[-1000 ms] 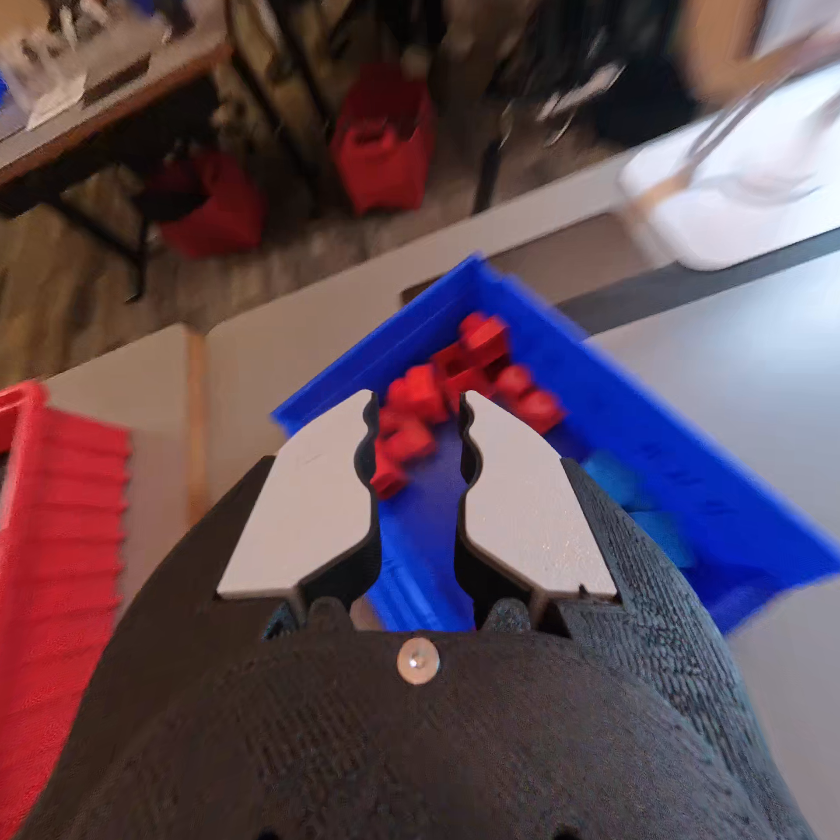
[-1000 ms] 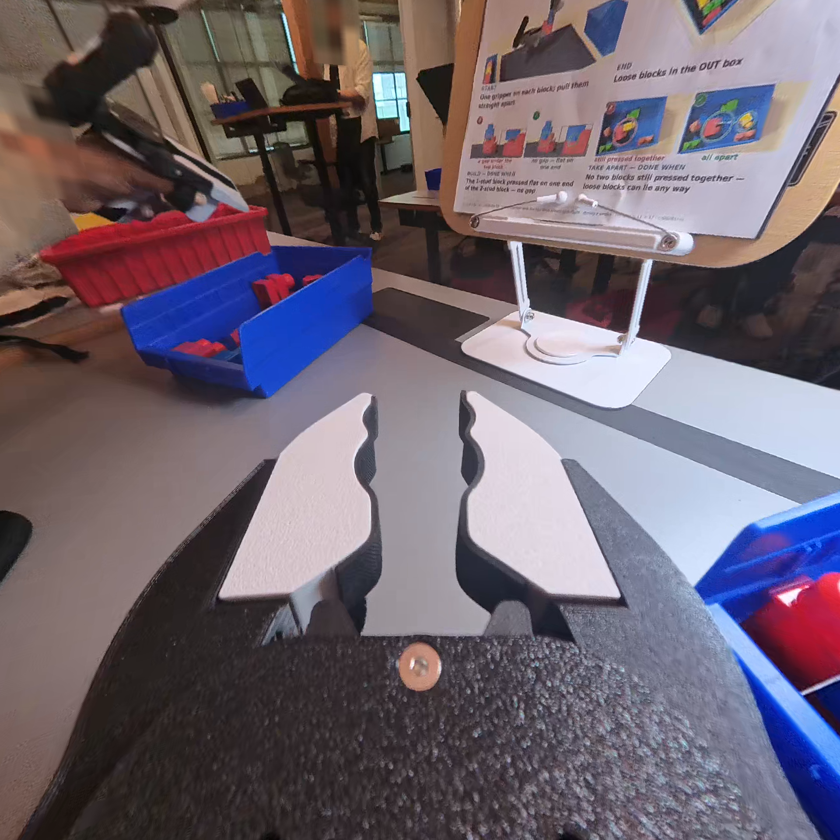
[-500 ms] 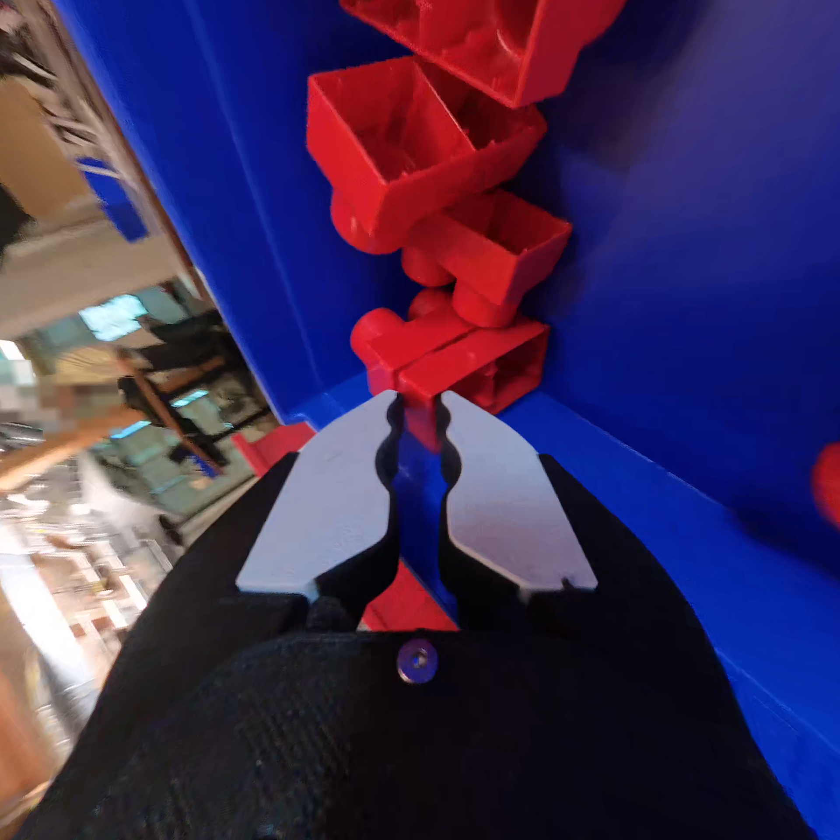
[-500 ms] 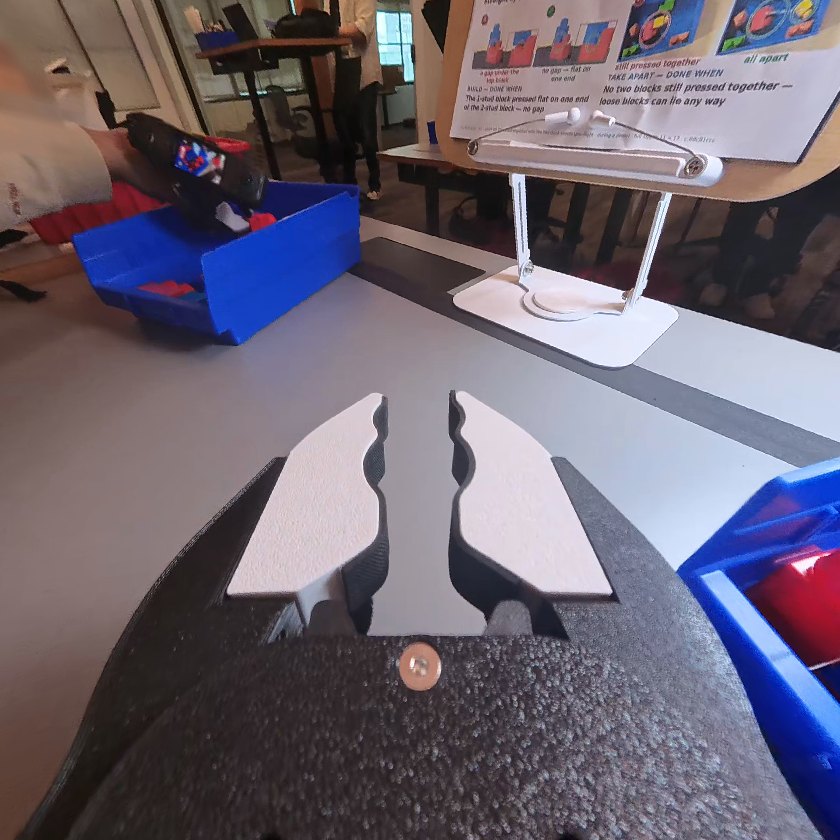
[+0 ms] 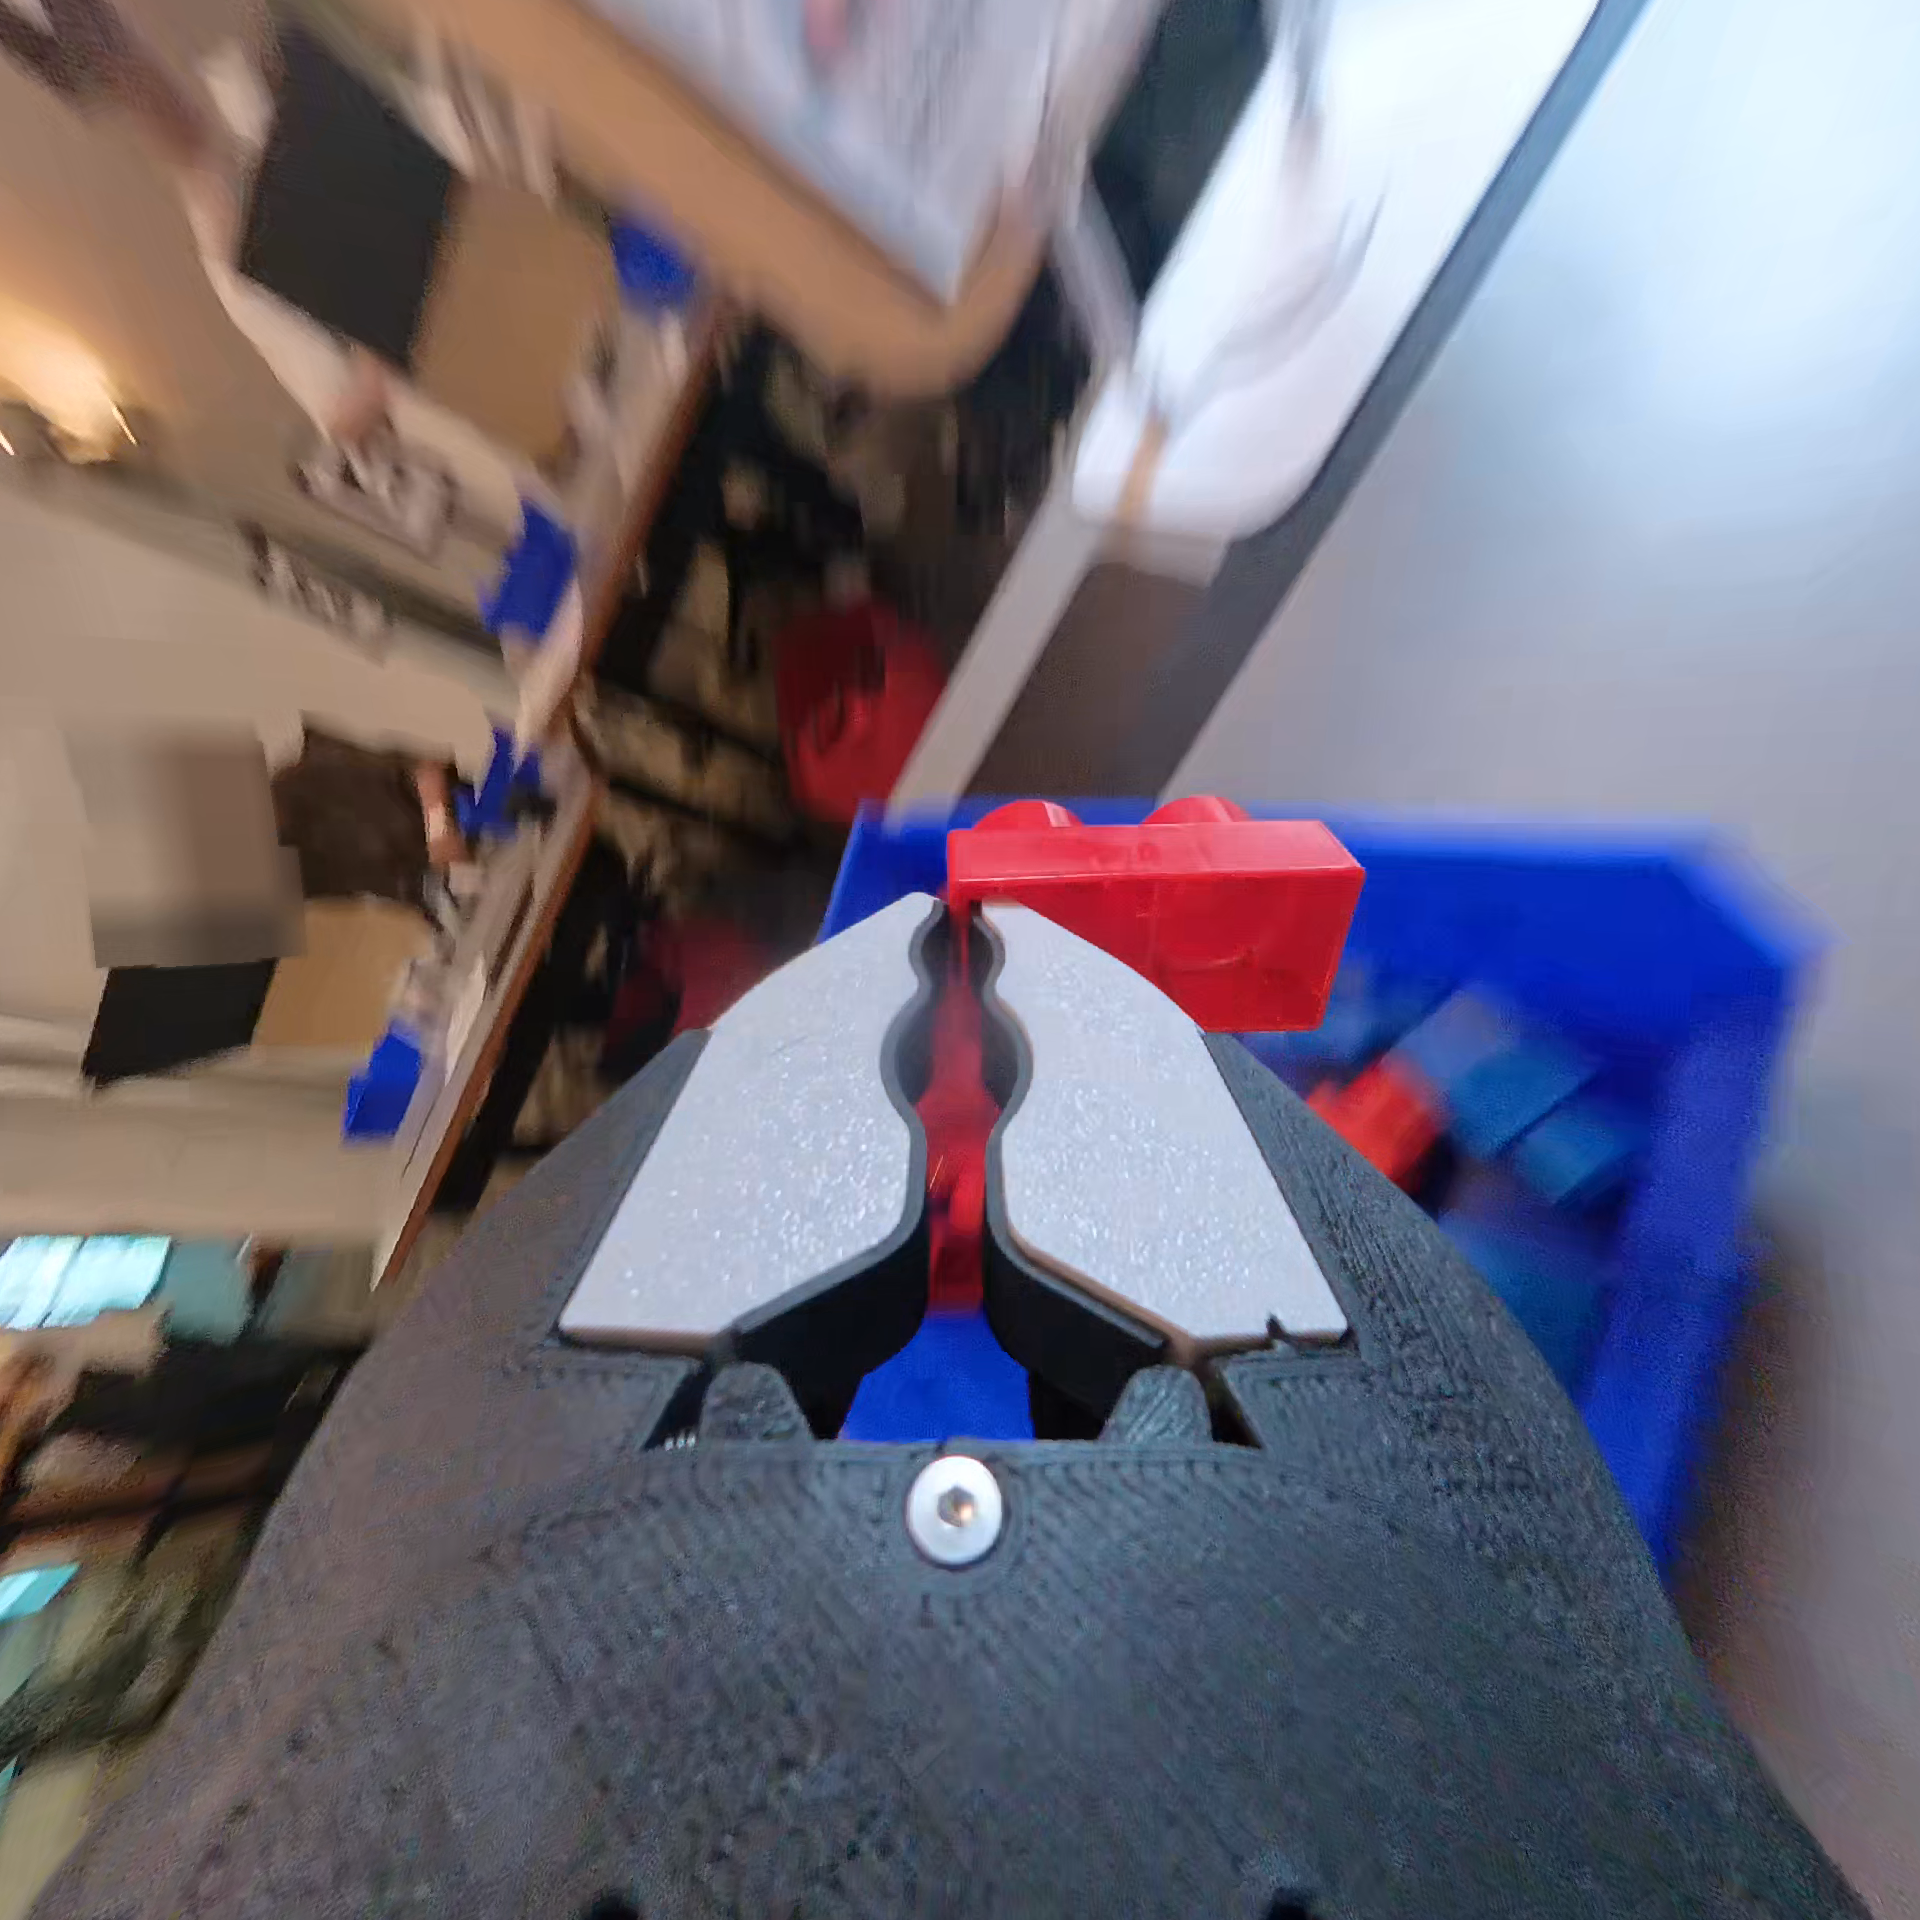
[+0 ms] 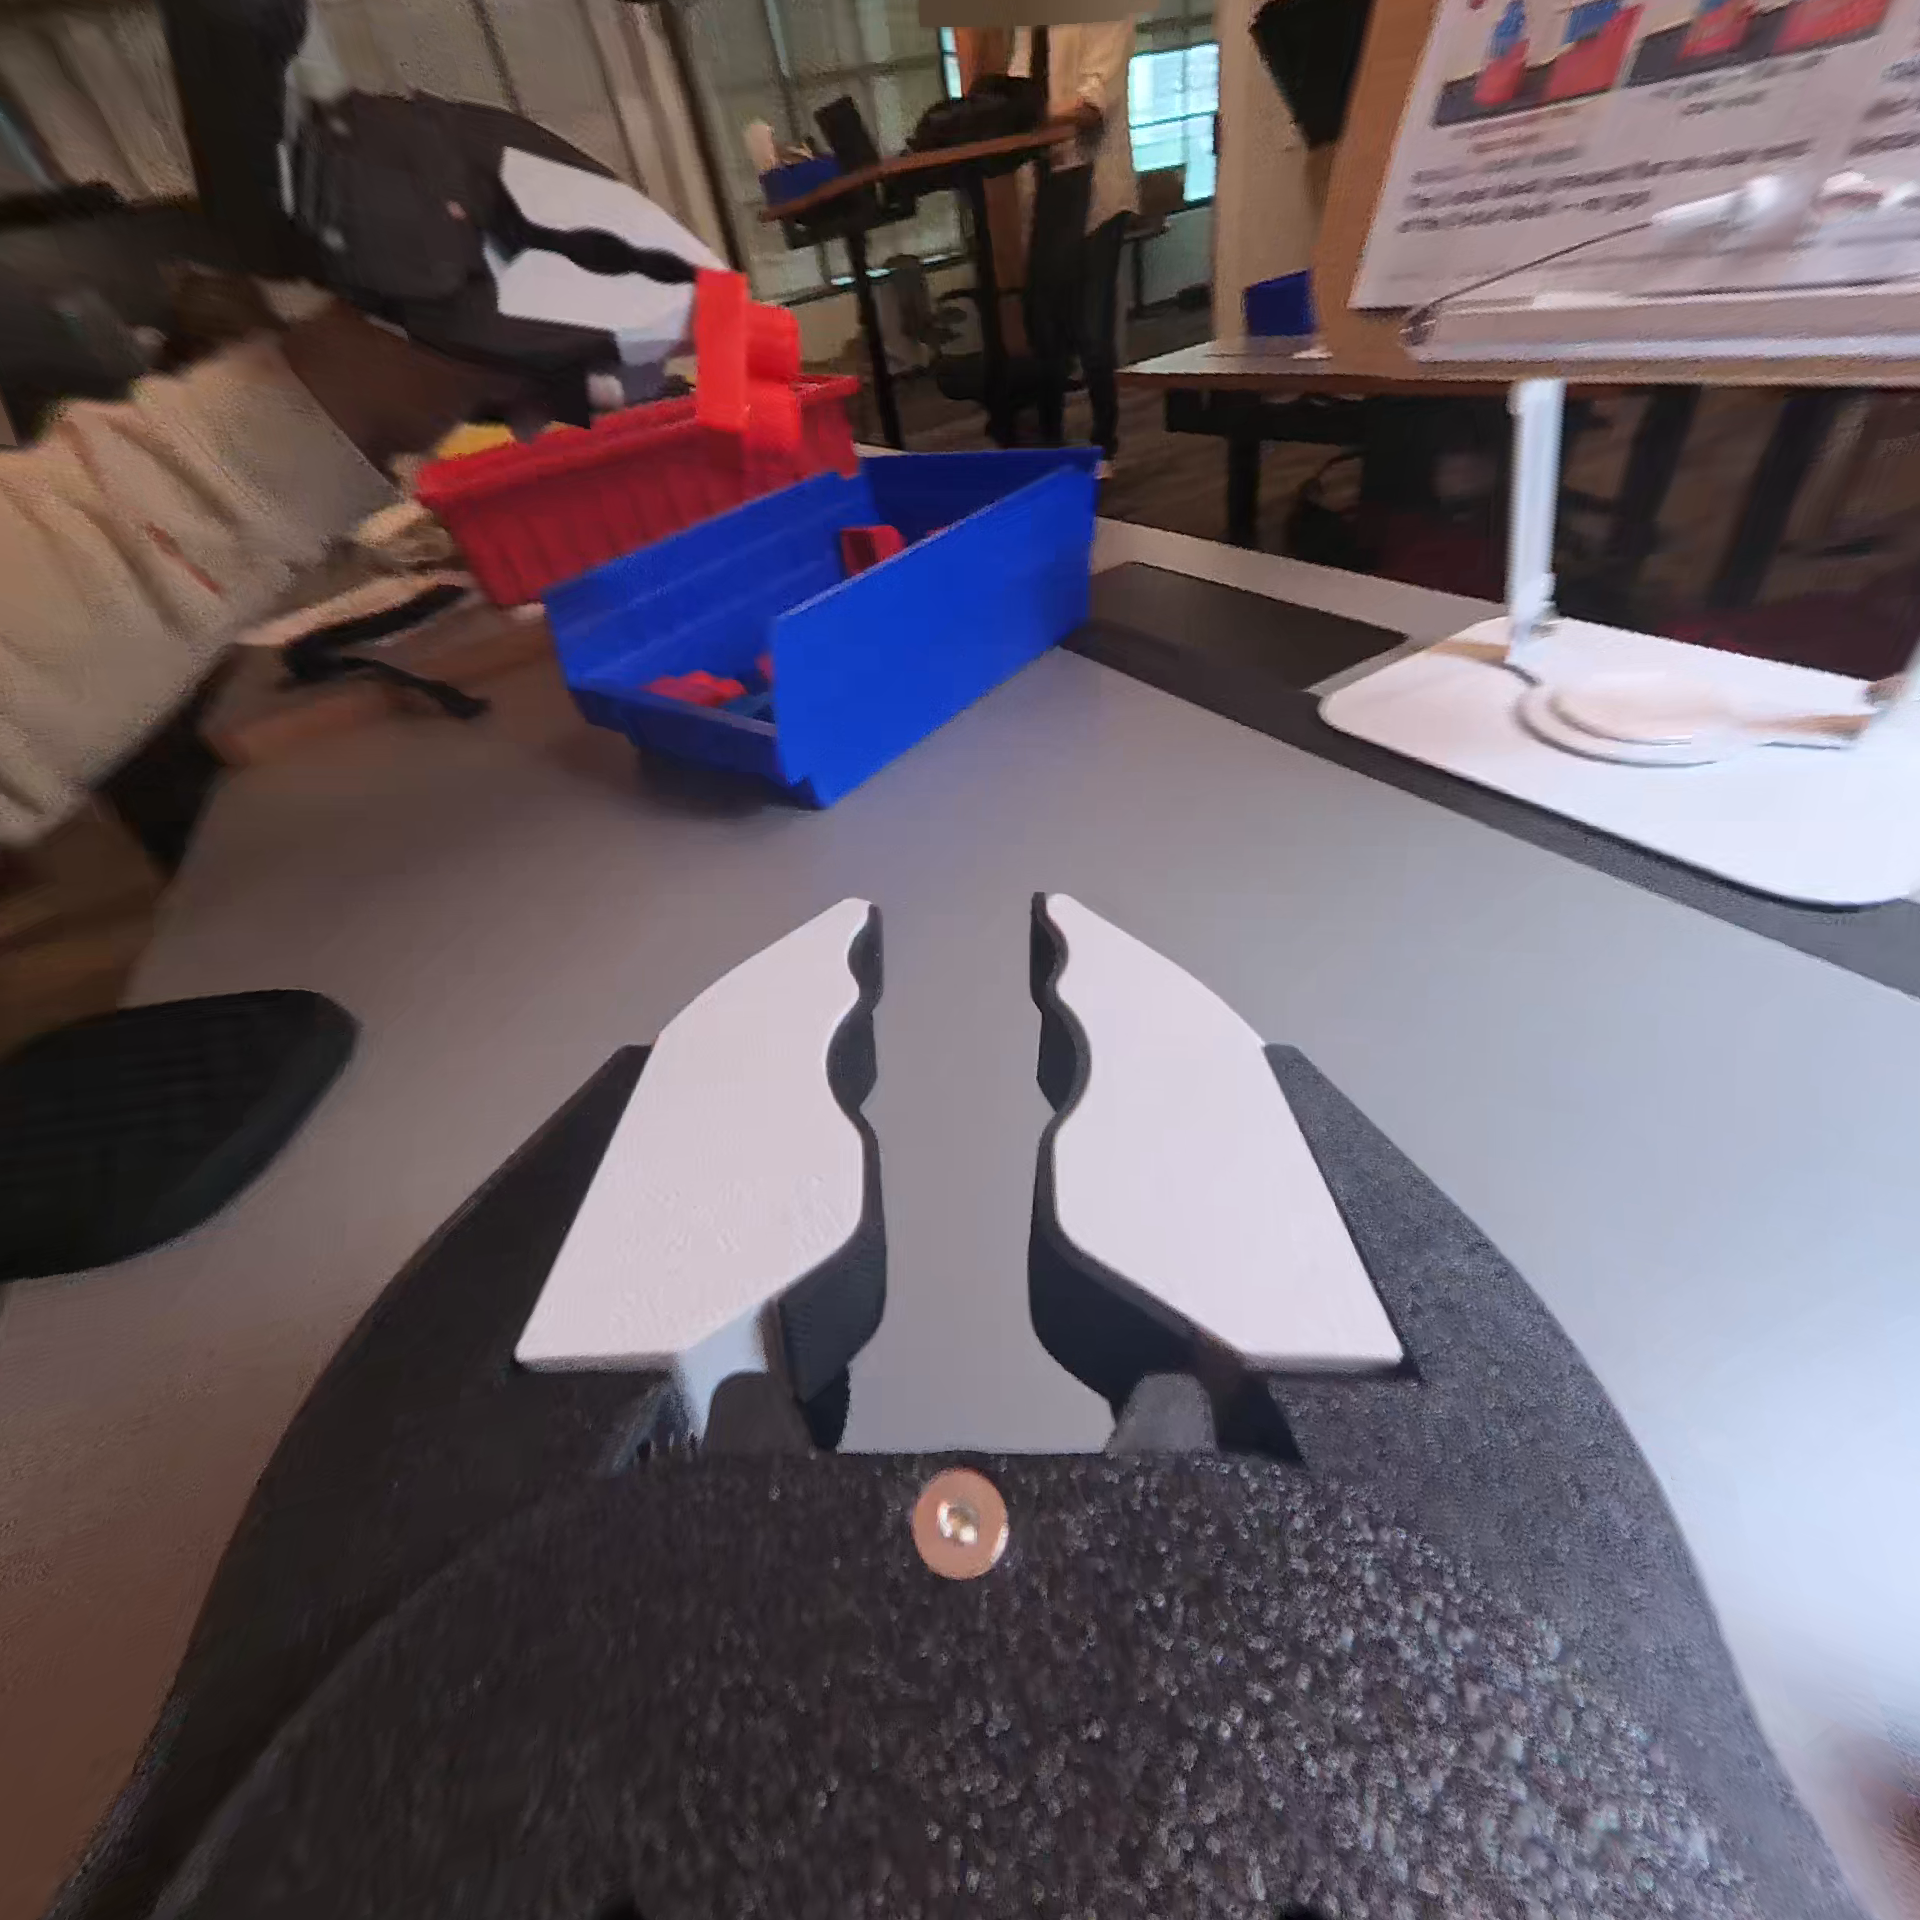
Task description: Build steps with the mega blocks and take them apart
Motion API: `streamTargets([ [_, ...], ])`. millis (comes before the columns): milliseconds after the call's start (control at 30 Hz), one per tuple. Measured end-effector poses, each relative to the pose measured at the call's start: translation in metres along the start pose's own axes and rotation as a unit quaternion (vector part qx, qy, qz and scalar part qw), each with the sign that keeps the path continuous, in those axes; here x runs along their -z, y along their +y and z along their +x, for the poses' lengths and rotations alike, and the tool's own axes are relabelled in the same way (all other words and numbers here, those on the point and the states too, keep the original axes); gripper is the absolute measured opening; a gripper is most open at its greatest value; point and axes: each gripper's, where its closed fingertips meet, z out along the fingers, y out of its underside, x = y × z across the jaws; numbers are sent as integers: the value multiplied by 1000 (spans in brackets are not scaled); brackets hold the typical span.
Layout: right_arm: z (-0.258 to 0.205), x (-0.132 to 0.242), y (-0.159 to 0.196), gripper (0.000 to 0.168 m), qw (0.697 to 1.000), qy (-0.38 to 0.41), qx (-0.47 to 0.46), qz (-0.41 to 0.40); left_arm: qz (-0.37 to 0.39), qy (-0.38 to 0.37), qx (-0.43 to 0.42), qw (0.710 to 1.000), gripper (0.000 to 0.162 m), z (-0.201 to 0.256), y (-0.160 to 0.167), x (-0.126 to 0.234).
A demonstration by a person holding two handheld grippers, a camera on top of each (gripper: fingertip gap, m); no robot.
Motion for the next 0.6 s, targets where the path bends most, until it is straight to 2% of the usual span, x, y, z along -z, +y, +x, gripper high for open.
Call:
streamTargets([
  [67, -28, -7, -4, 29, 997, -62, -42, 2, 132, -10, 31, 991, 4, 30, -67, 25],
  [133, -55, -12, -13, 33, 991, -112, -67, 13, 241, -29, 45, 969, 4, 62, -125, 49],
  [200, -82, -13, -31, 47, 981, -168, -93, 44, 310, -38, 41, 949, 4, 95, -169, 64],
  [300, -103, -7, -66, 62, 958, -222, -157, 89, 376, -54, 47, 924, 4, 128, -215, 79],
  [367, -110, -3, -78, 64, 942, -249, -200, 100, 405, -68, 41, 911, 4, 143, -234, 87],
  [433, -115, 2, -82, 38, 931, -268, -223, 107, 421, -74, 25, 904, 3, 159, -244, 91],
  [500, -115, 5, -75, 37, 934, -266, -217, 97, 430, -76, 31, 899, 4, 168, -245, 92],
  [567, -108, 8, -63, 37, 950, -243, -180, 81, 413, -19, 47, 909, 6, 182, -237, 84],
  [600, -103, 11, -59, 37, 959, -225, -151, 79, 394, 27, 72, 916, 15, 188, -229, 77],
])
